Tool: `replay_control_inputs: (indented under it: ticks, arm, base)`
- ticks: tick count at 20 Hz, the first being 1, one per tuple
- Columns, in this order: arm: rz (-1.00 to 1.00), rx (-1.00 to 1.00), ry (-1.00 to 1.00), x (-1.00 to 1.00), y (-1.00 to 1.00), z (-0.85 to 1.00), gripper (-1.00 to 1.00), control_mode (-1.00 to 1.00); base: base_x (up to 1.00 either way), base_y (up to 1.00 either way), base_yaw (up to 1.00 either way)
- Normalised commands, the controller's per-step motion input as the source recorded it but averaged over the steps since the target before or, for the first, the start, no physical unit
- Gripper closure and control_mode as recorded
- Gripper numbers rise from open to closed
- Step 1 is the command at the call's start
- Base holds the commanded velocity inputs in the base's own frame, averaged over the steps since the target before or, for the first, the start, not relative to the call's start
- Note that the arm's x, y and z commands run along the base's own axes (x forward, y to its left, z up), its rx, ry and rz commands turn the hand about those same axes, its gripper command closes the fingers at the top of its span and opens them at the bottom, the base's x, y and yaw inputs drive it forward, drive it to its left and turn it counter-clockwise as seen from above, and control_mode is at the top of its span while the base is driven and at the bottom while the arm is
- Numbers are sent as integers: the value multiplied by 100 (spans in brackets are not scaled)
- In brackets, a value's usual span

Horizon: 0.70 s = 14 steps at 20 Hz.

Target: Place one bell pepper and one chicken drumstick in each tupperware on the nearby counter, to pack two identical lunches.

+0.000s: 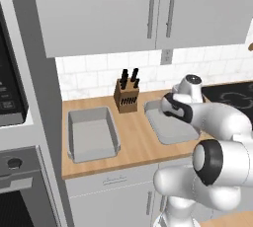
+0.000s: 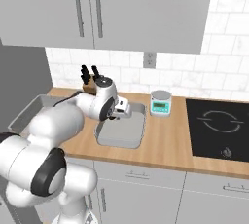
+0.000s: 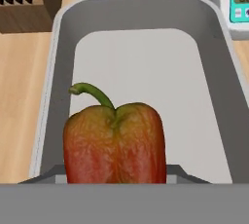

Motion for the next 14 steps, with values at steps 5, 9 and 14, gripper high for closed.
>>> replay_control_inputs:
  ticks: [5,9,14]
  arm:
    - [2,0,7,39,-6,-24,100,-100]
    - [4,0,1,37,-10,-33,100,-100]
    - [6,0,0,33,-9,-38,100,-100]
  base:
    - [0,0,0]
    - [0,0,0]
    - [0,0,0]
